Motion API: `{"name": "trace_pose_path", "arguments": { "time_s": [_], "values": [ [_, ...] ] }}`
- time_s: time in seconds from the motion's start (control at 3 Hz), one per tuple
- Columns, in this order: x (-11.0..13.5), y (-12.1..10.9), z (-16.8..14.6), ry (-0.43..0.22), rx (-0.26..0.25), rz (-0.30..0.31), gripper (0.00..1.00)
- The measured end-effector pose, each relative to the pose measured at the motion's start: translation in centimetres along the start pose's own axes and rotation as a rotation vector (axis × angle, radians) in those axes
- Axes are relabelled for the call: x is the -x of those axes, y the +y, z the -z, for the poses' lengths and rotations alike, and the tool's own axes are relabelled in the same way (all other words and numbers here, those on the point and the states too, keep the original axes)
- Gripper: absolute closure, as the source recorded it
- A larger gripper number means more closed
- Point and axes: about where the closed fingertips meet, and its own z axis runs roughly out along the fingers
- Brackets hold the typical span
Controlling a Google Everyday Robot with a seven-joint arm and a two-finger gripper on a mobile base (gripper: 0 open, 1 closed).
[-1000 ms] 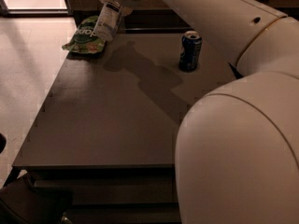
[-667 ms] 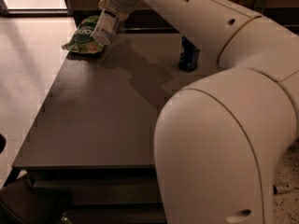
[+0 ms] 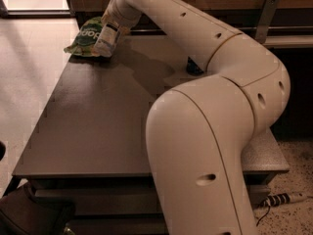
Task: Move blue plastic bottle near green rice chip bag
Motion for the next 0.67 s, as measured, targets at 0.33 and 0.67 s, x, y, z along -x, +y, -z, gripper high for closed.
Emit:
{"name": "trace_pose_path", "arguments": {
  "time_s": [0.33, 0.67],
  "values": [
    [-0.38, -0.82, -2.24, 0.019, -0.01, -0.04, 1.0],
    [-0.58, -0.9, -2.56, 0.023, -0.012, -0.039, 0.82]
  ]
}}
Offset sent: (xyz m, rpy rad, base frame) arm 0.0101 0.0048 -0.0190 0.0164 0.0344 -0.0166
